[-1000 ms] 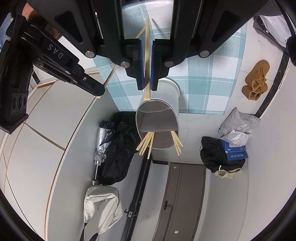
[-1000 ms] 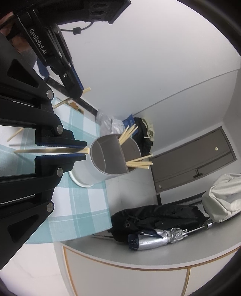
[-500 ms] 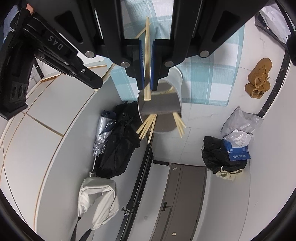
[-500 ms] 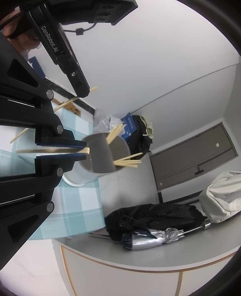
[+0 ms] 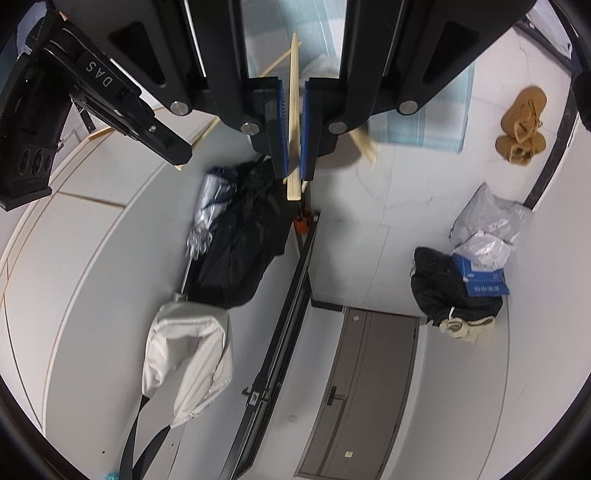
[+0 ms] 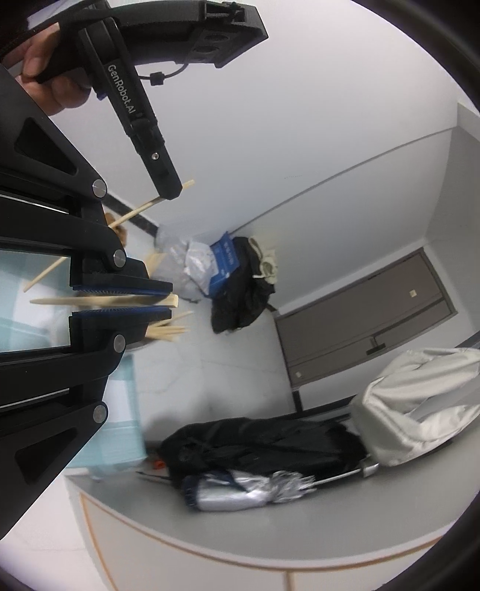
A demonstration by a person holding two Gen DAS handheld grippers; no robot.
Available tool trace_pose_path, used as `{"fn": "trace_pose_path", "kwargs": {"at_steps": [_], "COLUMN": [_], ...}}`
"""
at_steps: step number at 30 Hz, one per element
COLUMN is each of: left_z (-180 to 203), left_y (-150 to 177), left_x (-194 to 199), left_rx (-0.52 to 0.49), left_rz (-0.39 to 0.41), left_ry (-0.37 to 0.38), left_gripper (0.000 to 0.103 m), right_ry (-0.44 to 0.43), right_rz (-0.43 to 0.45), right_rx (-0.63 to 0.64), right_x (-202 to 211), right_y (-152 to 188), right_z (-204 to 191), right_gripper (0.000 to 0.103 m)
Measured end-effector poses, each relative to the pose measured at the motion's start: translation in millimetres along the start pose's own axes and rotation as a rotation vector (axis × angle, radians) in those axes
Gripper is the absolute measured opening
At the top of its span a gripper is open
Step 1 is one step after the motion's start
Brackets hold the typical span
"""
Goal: Organize utensils
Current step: 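Lower the chopsticks into the holder and open both tools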
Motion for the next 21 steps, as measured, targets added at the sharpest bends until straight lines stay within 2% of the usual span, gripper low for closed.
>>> {"fn": "trace_pose_path", "kwargs": {"at_steps": [7,10,13,21], "left_z": [-13,-19,-28,-46], "left_y": [-44,-54,-56,-42], "left_x": [-12,-20,-29,-39], "left_rx": [-0.026,-0.033,-0.047,-0.099], "left_rz": [0.063,0.085,0.098,0.128], "left_ry": [-0.008,-0.01,-0.03,-0.012], "left_gripper": [0.002,0.002,0.002,0.002], "right_ry": [-0.011,-0.013,-0.01,-0.014], "right_rz": [0.061,0.073,0.08,0.077], "right_rx": [0.029,0.043,0.06,0.142], "right_x": [-21,-34,-52,-91], "right_y": [-48,-61,-70,-68], "right_z": [-11,-16,-21,-34], "right_gripper": [0.005,0.005,0.005,0.005]}}
Point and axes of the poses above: each gripper's, at about its wrist camera, not at the fingertips, and x roughly against the way its jaws point, z to its right, y to its underside, the point moved 1 cm from there along -x, roughly the way its jaws point, and after that the axes turned 14 degrees about y, right-handed, at the moved point
